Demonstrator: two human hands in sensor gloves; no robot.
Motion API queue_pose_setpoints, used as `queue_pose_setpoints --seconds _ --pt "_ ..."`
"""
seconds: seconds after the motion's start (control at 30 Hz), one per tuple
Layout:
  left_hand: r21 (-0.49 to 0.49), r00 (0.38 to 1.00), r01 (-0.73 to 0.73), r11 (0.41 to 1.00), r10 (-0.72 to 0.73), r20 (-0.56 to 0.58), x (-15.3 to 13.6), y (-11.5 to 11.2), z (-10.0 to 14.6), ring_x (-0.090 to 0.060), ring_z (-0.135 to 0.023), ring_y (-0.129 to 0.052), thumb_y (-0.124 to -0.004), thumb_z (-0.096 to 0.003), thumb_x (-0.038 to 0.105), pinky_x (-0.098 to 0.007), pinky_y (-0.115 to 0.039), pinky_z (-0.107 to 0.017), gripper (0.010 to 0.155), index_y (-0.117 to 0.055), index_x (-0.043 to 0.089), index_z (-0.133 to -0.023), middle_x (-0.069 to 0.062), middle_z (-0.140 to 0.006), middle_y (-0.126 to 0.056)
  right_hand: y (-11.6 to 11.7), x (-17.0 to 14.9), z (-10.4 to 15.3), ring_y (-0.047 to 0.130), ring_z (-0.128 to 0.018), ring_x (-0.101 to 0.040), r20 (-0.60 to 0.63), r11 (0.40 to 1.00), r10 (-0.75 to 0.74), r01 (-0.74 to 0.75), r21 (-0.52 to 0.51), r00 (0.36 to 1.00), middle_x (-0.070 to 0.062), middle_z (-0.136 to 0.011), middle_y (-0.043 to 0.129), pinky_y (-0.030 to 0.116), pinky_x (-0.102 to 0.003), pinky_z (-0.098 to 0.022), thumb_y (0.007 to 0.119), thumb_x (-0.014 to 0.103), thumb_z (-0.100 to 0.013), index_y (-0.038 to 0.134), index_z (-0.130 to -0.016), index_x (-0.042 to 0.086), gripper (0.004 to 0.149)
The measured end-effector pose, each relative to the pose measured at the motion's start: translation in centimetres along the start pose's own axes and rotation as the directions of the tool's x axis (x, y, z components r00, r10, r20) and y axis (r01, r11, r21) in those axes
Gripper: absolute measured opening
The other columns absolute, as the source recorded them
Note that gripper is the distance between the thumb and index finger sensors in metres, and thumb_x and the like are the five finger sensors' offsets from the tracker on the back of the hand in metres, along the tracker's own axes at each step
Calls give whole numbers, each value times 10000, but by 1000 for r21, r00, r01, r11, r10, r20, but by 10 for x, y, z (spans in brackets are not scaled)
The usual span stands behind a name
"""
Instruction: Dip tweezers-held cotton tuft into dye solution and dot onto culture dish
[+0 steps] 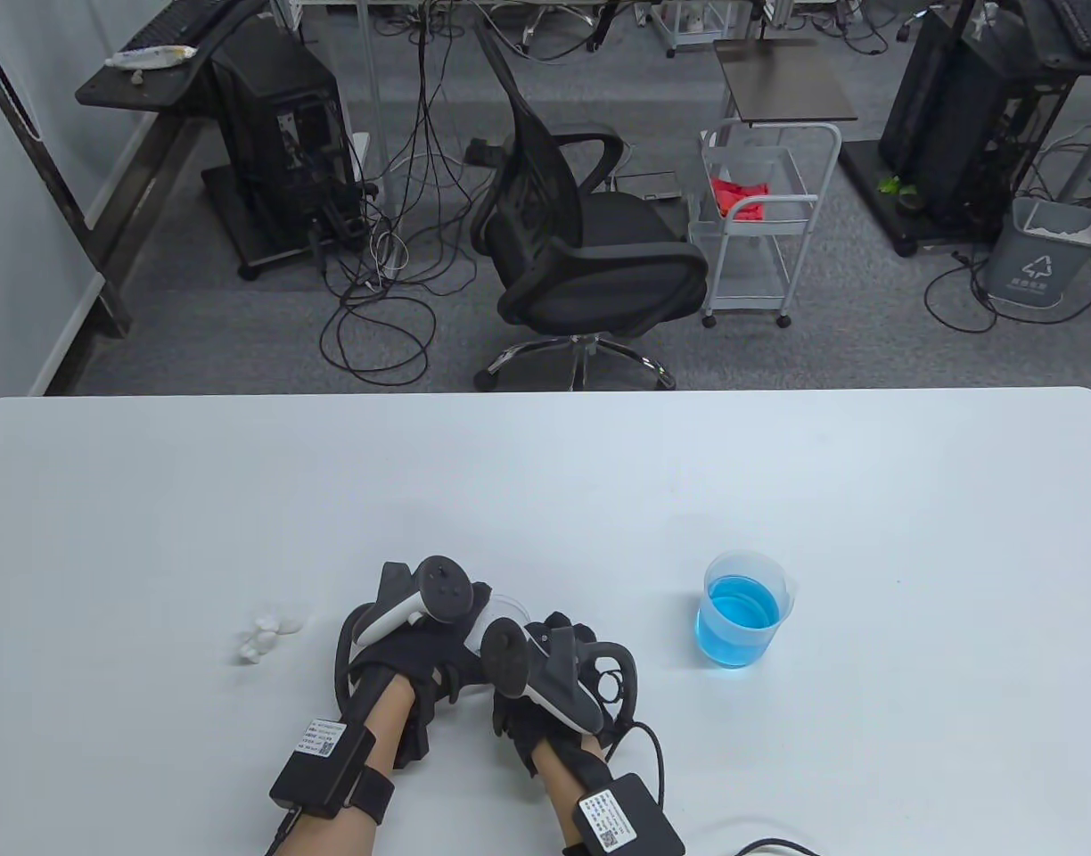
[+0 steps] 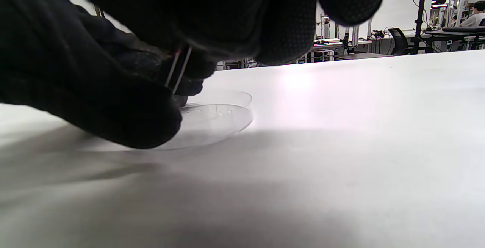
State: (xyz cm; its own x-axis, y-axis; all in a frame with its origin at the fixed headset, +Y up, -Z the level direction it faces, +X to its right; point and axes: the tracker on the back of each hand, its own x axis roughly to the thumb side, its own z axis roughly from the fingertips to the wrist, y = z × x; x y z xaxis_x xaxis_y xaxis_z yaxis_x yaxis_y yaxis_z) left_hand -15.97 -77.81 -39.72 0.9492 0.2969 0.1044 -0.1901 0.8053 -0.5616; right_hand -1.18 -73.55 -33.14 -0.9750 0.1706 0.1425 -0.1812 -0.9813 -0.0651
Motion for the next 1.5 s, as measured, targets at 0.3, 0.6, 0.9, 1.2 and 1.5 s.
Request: queue_pose_setpoints --seconds 0.3,0.6,0.9,1.2,1.5 --pt "-1 1000 -2 1000 2 1 0 0 0 -228 -1198 -195 -829 -407 730 -485 -321 -849 1013 -206 410 -1138 129 -1216 -176 0 -2 0 937 -685 -215 -8 1000 11 -11 -16 1000 23 -507 983 678 -574 -596 870 297 -409 990 -712 186 344" --pt "-1 1000 -3 1000 3 1 0 0 0 -227 -1198 -194 -817 -413 735 -485 -321 -848 1002 -205 413 -1138 129 -1216 -175 2 -4 0 933 -693 -217 -20 999 23 -24 -49 1000 24 -515 980 675 -574 -597 865 295 -411 984 -718 191 345" --pt "0 1000 -2 1000 2 1 0 0 0 -229 -1197 -194 -809 -417 738 -484 -321 -849 996 -205 411 -1138 129 -1216 -174 1 -7 -1 933 -689 -218 -34 996 10 -13 -91 999 22 -512 980 675 -573 -596 867 293 -410 986 -716 189 344" --pt "0 1000 -1 1000 1 2 0 0 0 -228 -1197 -192 -805 -419 739 -486 -319 -847 996 -201 408 -1139 127 -1216 -172 2 -8 -3 934 -688 -214 -46 993 15 -21 -116 999 25 -509 982 676 -570 -597 871 295 -407 987 -713 191 343" --pt "0 1000 -1 1000 1 2 0 0 0 -227 -1197 -192 -804 -421 739 -486 -319 -848 992 -203 410 -1138 128 -1216 -173 3 -7 -4 935 -687 -213 -52 989 37 -44 -144 998 26 -507 983 678 -569 -596 873 294 -406 988 -711 193 342"
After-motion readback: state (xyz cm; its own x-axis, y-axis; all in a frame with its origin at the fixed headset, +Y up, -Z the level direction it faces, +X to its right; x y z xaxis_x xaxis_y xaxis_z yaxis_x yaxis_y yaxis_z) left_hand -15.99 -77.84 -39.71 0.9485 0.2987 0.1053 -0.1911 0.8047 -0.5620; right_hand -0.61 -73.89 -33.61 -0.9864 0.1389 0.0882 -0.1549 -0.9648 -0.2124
